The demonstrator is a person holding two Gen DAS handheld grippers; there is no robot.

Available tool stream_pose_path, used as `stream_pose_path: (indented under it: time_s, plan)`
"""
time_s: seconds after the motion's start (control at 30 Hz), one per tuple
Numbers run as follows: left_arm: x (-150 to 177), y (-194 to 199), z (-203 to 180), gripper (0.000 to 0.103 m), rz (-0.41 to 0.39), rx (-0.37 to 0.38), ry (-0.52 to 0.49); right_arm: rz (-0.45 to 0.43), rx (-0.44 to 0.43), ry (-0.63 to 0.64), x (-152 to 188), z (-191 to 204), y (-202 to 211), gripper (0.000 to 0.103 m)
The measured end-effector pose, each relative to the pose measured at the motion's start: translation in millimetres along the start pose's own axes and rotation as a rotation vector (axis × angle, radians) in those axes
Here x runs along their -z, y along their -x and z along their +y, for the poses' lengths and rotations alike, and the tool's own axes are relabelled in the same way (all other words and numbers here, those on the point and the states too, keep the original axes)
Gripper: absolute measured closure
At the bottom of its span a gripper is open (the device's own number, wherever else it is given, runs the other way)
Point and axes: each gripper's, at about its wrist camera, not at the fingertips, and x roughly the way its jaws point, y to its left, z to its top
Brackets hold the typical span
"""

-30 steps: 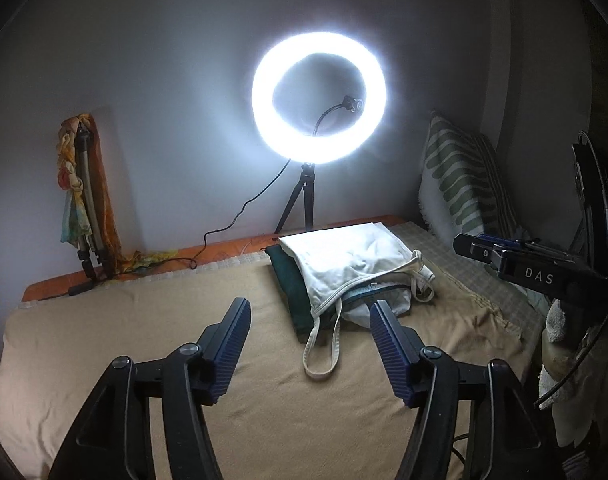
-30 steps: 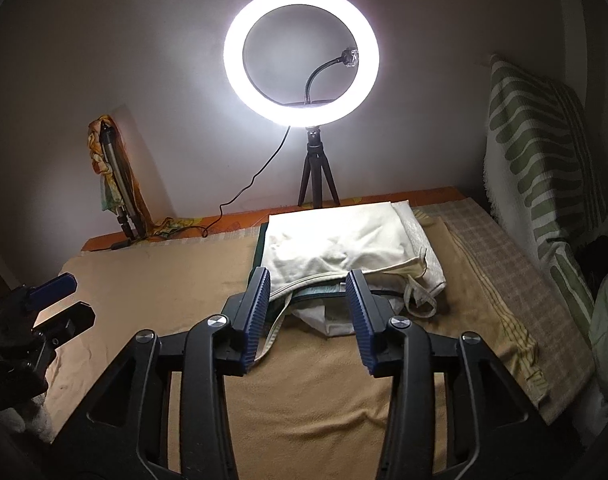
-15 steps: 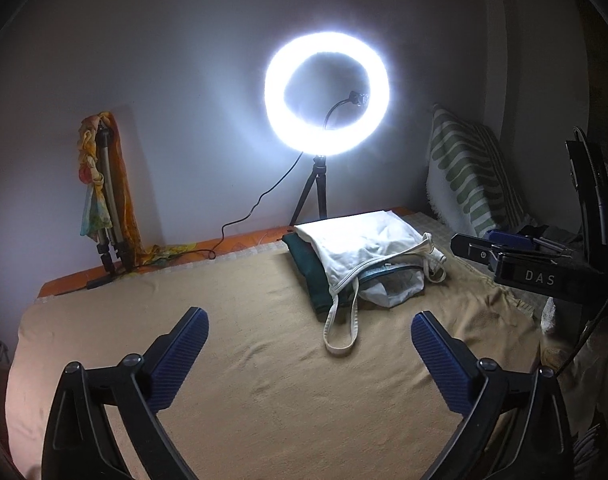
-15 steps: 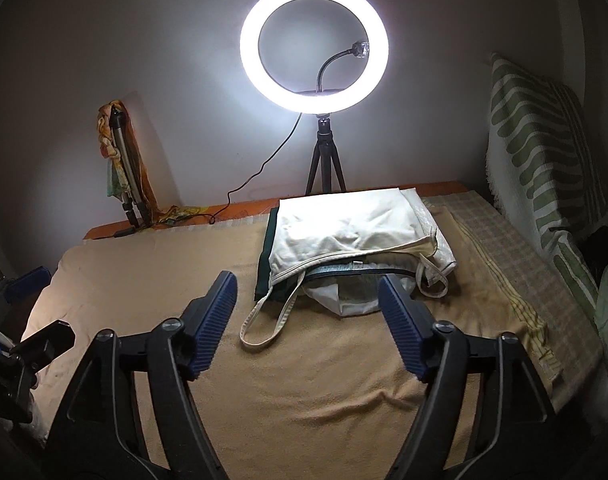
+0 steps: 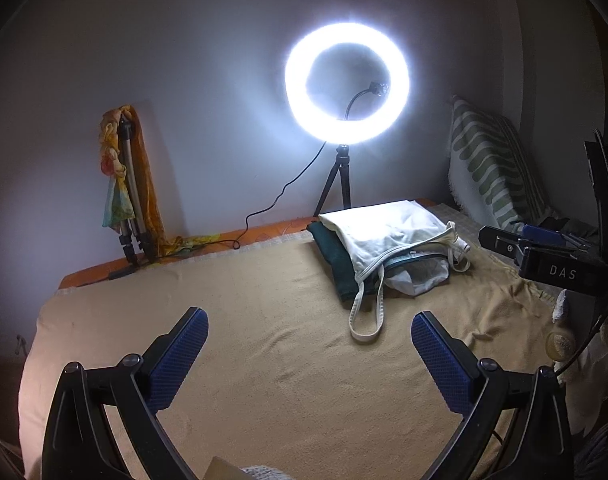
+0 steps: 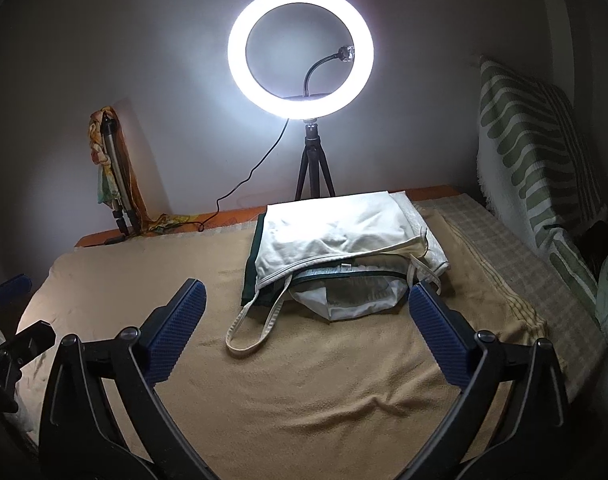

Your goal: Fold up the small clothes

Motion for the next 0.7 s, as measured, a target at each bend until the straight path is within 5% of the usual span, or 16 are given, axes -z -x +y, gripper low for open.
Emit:
stream_pose_path:
  time_s: [0.7]
  plan:
    - [4.2, 5.8, -4.8, 0.0, -0.003, -0.015, -0.029, -0.004, -0.001, -0.015, 2.8, 1.9, -5.8, 0.0]
